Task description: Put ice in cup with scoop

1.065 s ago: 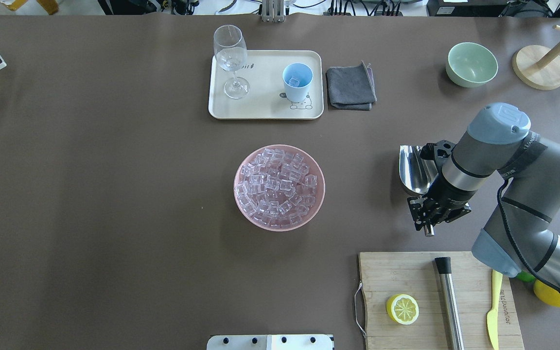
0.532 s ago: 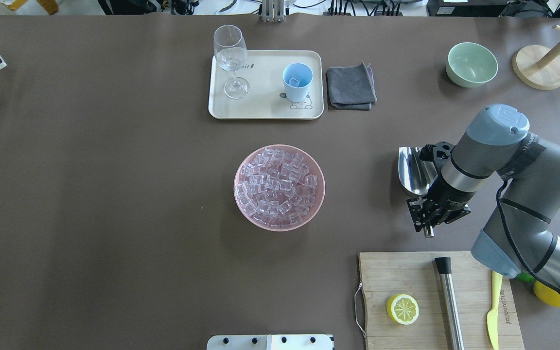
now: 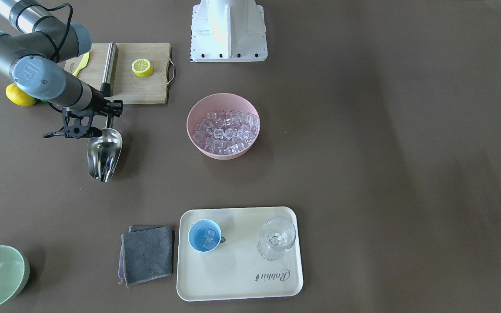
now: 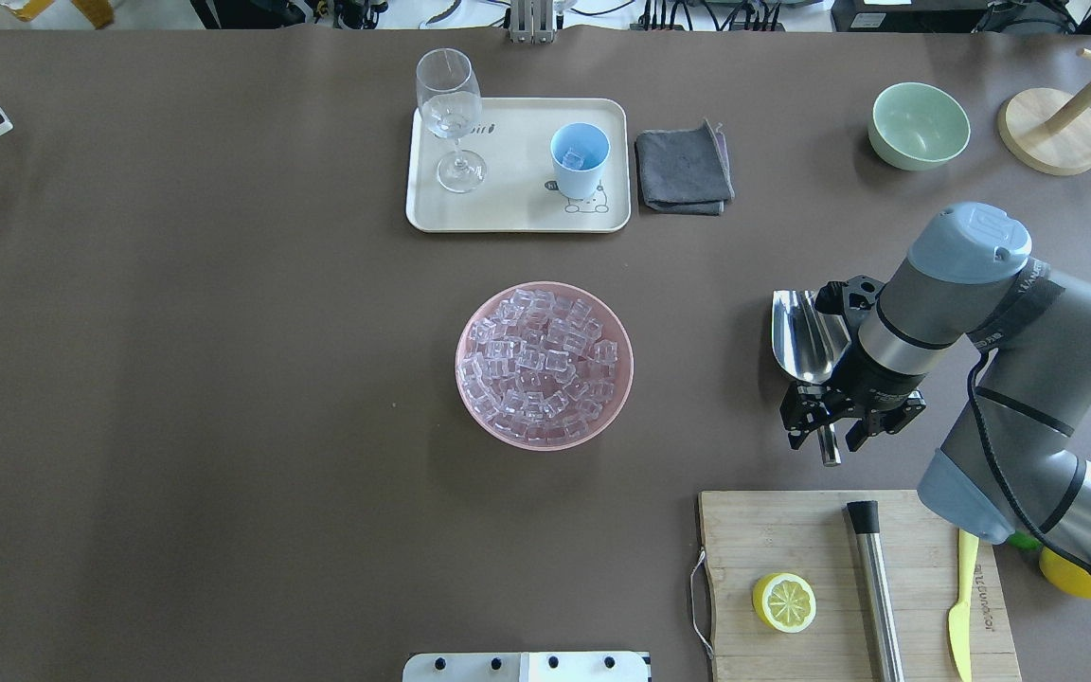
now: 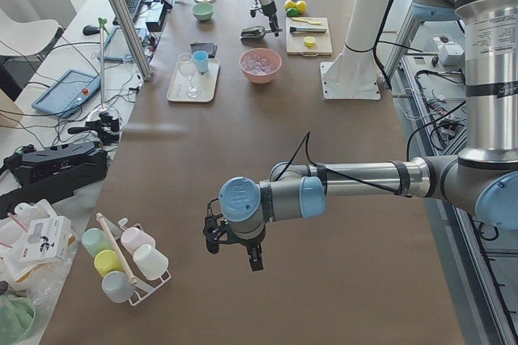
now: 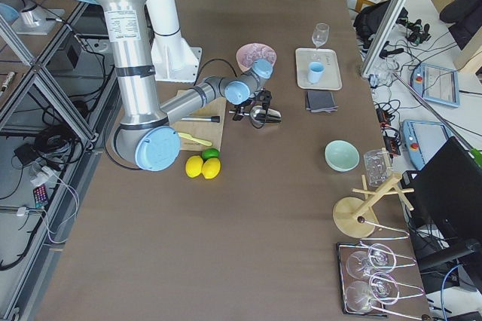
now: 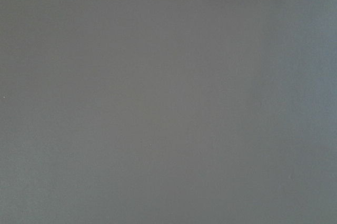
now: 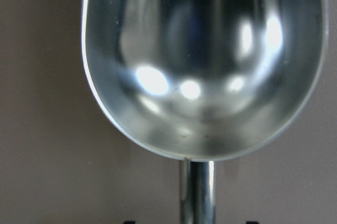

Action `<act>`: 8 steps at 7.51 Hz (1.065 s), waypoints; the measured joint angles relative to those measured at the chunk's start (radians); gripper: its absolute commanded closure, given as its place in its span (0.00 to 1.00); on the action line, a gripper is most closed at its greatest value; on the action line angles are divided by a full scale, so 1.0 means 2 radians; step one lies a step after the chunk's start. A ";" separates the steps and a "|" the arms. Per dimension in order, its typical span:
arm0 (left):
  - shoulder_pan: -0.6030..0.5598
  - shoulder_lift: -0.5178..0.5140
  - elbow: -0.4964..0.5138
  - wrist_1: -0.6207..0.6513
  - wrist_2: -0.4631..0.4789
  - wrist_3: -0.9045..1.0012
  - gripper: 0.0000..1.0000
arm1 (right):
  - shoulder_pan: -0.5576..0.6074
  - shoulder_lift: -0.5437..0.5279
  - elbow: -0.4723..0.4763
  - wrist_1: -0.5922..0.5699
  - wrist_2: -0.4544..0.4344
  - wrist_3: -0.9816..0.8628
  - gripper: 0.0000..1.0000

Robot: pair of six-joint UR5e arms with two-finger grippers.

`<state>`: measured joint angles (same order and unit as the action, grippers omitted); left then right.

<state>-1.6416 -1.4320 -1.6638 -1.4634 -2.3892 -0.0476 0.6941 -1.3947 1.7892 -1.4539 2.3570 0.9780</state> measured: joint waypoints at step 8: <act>0.004 -0.001 0.001 0.000 0.000 0.000 0.02 | 0.017 0.000 0.028 -0.007 -0.007 -0.002 0.02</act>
<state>-1.6331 -1.4335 -1.6623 -1.4634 -2.3884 -0.0476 0.7276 -1.3949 1.8445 -1.4685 2.3431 0.9738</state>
